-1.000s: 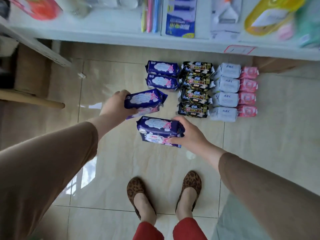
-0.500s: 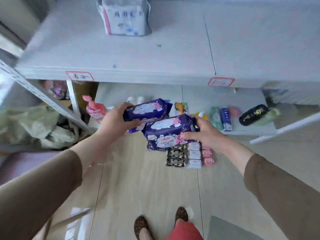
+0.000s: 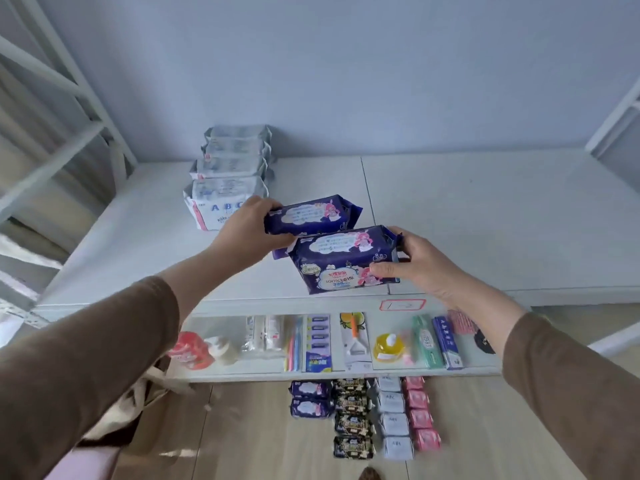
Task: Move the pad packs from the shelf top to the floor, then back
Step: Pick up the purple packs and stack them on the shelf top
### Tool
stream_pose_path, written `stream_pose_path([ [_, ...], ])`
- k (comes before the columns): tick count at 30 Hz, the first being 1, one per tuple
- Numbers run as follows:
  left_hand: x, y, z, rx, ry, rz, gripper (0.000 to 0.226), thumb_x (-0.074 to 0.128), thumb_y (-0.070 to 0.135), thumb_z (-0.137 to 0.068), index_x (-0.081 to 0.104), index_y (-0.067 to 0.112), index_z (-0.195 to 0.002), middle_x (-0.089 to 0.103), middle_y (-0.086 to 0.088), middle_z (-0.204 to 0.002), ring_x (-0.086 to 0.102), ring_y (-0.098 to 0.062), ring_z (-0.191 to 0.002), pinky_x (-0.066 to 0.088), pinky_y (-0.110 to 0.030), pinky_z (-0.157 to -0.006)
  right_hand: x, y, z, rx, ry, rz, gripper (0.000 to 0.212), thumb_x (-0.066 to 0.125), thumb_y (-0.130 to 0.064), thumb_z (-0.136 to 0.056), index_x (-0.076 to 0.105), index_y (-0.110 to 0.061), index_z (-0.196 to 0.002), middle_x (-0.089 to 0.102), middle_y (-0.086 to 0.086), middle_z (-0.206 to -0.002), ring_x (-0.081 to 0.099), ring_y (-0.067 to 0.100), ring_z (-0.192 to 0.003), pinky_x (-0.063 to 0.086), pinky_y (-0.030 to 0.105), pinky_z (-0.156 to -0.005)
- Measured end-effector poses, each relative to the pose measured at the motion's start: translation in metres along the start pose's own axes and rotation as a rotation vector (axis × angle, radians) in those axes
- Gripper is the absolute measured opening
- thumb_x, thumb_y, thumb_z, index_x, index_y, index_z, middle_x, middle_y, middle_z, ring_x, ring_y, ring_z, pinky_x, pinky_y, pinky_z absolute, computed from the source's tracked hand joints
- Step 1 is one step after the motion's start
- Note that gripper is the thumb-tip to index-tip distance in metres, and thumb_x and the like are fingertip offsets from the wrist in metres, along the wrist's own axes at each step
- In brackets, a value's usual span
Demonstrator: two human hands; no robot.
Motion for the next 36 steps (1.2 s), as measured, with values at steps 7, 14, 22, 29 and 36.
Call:
stream_pose_path([
  [7, 0.002, 0.015, -0.128, 0.028, 0.004, -0.109, 0.056, 0.079, 0.038, -0.073, 0.06, 0.02, -0.123, 0.048, 0.001, -0.112, 0.05, -0.018, -0.096, 0.041, -0.029, -0.082, -0.048, 0.0, -0.093, -0.013, 0.027, -0.024, 0.055, 0.086, -0.026, -0.075, 0.061, -0.031, -0.124, 0.071, -0.014, -0.118, 0.063, 0.002, -0.112, 0.048, 0.015, -0.088],
  [14, 0.007, -0.011, -0.243, 0.094, -0.045, -0.328, 0.036, 0.076, 0.045, -0.077, 0.063, 0.021, -0.1, 0.057, 0.0, -0.09, 0.056, -0.027, -0.097, 0.044, -0.034, -0.071, -0.058, 0.007, -0.182, 0.021, 0.107, -0.053, 0.055, 0.084, -0.016, -0.078, 0.059, -0.025, -0.126, 0.072, -0.012, -0.113, 0.067, -0.001, -0.102, 0.05, 0.009, -0.076],
  [22, 0.023, -0.057, -0.359, 0.146, -0.012, -0.568, 0.043, 0.066, 0.056, -0.08, 0.066, 0.026, -0.111, 0.065, -0.001, -0.098, 0.05, -0.027, -0.104, 0.039, -0.037, -0.078, -0.051, 0.031, -0.267, 0.072, 0.217, -0.076, 0.051, 0.081, -0.01, -0.08, 0.056, -0.023, -0.122, 0.069, -0.005, -0.114, 0.067, -0.001, -0.098, 0.054, 0.015, -0.07],
  [29, 0.049, -0.079, -0.399, 0.198, 0.001, -0.563, 0.04, 0.065, 0.05, -0.079, 0.058, 0.022, -0.106, 0.064, -0.005, -0.101, 0.049, -0.029, -0.113, 0.039, -0.042, -0.088, -0.052, 0.047, -0.312, 0.094, 0.29, -0.097, 0.049, 0.082, -0.012, -0.079, 0.059, -0.028, -0.12, 0.072, -0.014, -0.106, 0.067, -0.001, -0.097, 0.055, 0.016, -0.073],
  [36, 0.05, -0.087, -0.401, 0.251, -0.082, -0.605, 0.058, 0.062, 0.062, -0.081, 0.059, 0.027, -0.126, 0.055, -0.006, -0.125, 0.042, -0.03, -0.122, 0.039, -0.044, -0.095, -0.05, 0.056, -0.336, 0.129, 0.294, -0.129, 0.053, 0.078, -0.008, -0.084, 0.055, -0.019, -0.13, 0.07, -0.003, -0.121, 0.068, 0.01, -0.107, 0.057, 0.021, -0.08],
])
Point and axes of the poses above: each hand's wrist, its own z-axis away from the middle knuckle, its own x-axis out of the palm, y = z × x, the point moved 8 cm from there along -z, towards the middle knuckle
